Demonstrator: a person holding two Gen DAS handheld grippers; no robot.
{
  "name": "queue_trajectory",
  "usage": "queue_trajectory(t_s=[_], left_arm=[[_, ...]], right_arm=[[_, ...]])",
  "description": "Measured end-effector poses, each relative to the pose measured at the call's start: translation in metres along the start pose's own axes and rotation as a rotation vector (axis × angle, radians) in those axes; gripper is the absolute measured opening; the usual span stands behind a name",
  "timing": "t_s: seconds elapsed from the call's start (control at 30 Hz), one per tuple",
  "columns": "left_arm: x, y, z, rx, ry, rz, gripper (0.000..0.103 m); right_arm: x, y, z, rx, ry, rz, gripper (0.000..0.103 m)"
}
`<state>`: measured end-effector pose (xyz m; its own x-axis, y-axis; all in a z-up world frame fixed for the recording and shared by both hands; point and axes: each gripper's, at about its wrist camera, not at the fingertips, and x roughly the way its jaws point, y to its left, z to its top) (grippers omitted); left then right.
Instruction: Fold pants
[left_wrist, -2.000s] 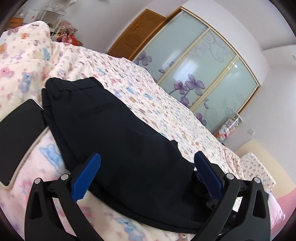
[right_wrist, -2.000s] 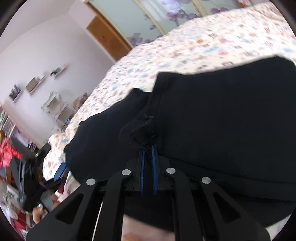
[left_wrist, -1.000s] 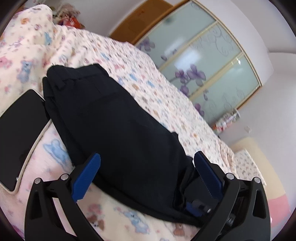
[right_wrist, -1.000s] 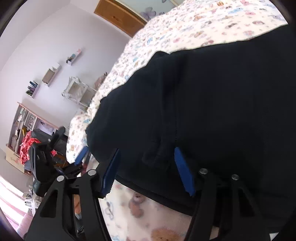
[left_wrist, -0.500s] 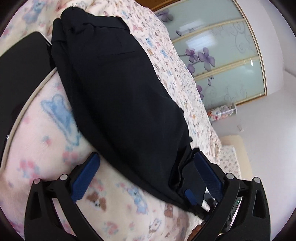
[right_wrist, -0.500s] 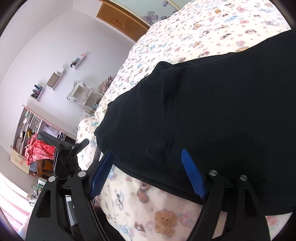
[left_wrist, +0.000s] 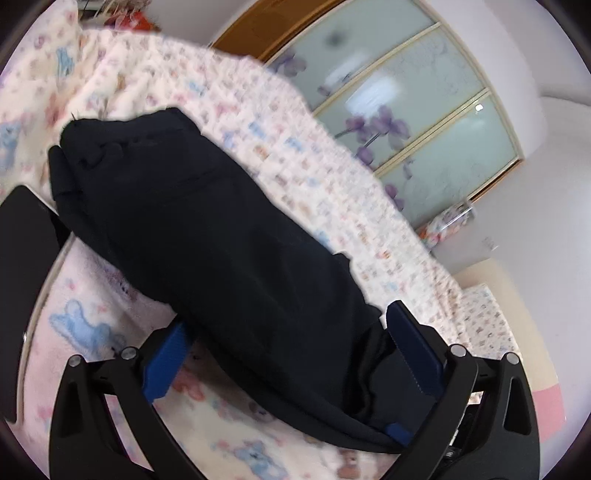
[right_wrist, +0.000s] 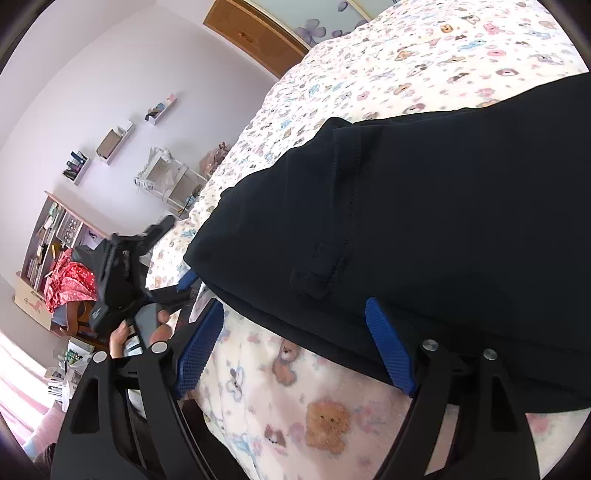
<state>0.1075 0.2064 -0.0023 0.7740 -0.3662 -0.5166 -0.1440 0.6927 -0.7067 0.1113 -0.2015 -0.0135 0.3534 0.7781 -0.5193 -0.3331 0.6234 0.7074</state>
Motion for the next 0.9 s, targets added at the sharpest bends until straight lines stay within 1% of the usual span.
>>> queue_trajectory(t_s=[0.03, 0.07, 0.1, 0.13, 0.2, 0.23, 0.37, 0.47, 0.5, 0.57, 0.6, 0.63, 0.67, 0.7, 0.73, 0.77, 0.83, 0.9], left_arm=[[0.008, 0.013, 0.001, -0.068, 0.044, -0.006, 0.1], [0.017, 0.032, 0.0, -0.183, 0.1, -0.035, 0.1], [0.02, 0.044, 0.0, -0.248, 0.111, -0.061, 0.098], [0.017, 0.048, 0.001, -0.271, 0.094, -0.081, 0.098], [0.012, 0.048, 0.006, -0.295, 0.054, -0.13, 0.099], [0.013, 0.048, 0.008, -0.296, 0.047, -0.128, 0.099], [0.028, 0.041, 0.018, -0.293, 0.001, -0.064, 0.098], [0.036, 0.041, 0.027, -0.317, -0.024, -0.047, 0.098], [0.038, 0.041, 0.03, -0.33, -0.028, -0.046, 0.095], [0.048, 0.047, 0.035, -0.366, -0.023, -0.031, 0.087], [0.049, 0.049, 0.035, -0.376, -0.027, -0.015, 0.077], [0.049, 0.05, 0.034, -0.382, -0.035, 0.003, 0.063], [0.044, 0.052, 0.032, -0.391, -0.04, 0.026, 0.054], [0.043, 0.054, 0.032, -0.402, -0.044, 0.05, 0.034], [0.041, 0.056, 0.033, -0.401, -0.042, 0.073, 0.025], [0.039, 0.053, 0.033, -0.388, -0.046, 0.082, 0.024], [0.033, 0.042, 0.033, -0.316, -0.059, 0.136, 0.019], [0.028, 0.007, 0.033, -0.124, -0.113, 0.248, 0.017]], right_arm=[[-0.002, -0.002, 0.0, 0.003, -0.003, -0.002, 0.081], [-0.004, -0.004, 0.0, 0.004, -0.006, -0.003, 0.081], [-0.006, -0.004, 0.0, 0.004, -0.008, -0.004, 0.081], [-0.007, -0.006, 0.0, 0.005, -0.011, -0.005, 0.081], [-0.01, -0.008, 0.0, 0.01, -0.015, -0.005, 0.081], [-0.011, -0.009, 0.0, 0.014, -0.02, -0.003, 0.081], [-0.013, -0.009, 0.0, 0.016, -0.024, 0.001, 0.081], [-0.015, -0.008, -0.002, 0.001, -0.024, 0.0, 0.081], [-0.015, -0.008, -0.003, -0.003, -0.024, -0.002, 0.081], [-0.018, -0.009, -0.004, -0.011, -0.027, -0.008, 0.081], [-0.02, -0.01, -0.005, -0.012, -0.029, -0.009, 0.081], [-0.023, -0.011, -0.006, -0.01, -0.031, -0.011, 0.081], [-0.025, -0.012, -0.007, -0.005, -0.035, -0.013, 0.081], [-0.029, -0.015, -0.007, 0.005, -0.041, -0.011, 0.081], [-0.033, -0.017, -0.007, 0.016, -0.05, -0.009, 0.081], [-0.037, -0.019, -0.006, 0.031, -0.06, -0.005, 0.081], [-0.045, -0.021, -0.005, 0.059, -0.081, 0.01, 0.082], [-0.056, -0.025, -0.003, 0.079, -0.108, 0.025, 0.082]])
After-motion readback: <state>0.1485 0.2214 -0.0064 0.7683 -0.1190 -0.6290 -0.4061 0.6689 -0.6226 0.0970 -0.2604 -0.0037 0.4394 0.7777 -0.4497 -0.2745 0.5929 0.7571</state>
